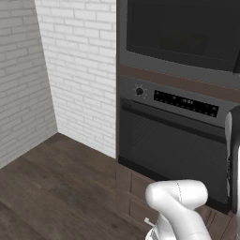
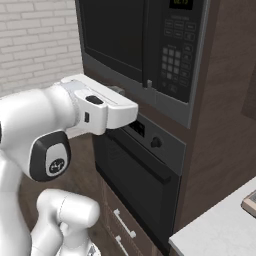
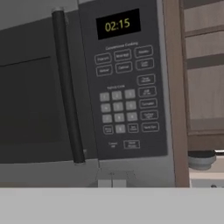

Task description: Pick the squash from the sink and place it in the bowl. Then pick the bowl and place it in the microwave. Then close the microwave door and press the start button.

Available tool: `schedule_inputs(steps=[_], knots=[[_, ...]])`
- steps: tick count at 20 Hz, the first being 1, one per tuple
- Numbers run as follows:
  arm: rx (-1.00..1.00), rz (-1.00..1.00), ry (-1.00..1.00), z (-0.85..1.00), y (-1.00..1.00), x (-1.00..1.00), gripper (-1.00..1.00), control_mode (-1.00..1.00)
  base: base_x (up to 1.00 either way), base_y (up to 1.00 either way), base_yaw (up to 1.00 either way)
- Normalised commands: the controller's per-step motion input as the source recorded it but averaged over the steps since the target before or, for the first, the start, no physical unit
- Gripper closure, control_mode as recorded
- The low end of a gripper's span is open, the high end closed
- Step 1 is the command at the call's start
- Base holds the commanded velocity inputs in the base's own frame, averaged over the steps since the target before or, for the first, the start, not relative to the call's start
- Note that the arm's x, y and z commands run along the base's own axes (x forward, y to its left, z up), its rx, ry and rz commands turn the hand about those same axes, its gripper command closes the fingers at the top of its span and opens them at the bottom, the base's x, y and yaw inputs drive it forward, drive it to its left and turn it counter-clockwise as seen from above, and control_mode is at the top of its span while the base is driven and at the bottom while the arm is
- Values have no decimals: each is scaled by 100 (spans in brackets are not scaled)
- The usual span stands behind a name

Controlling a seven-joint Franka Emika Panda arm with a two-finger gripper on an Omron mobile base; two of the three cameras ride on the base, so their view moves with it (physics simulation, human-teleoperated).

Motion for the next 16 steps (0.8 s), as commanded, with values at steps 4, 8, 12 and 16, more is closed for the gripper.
schedule_inputs(steps=[4, 8, 12, 16], knots=[[0, 0, 0, -1, -23, 14, 100, -100, 0, 0, 0], [0, 0, 0, -4, -15, 18, 100, -100, 0, 0, 0], [0, 0, 0, -9, -11, 10, 100, -100, 0, 0, 0], [0, 0, 0, -14, -9, 7, 100, -100, 0, 0, 0]])
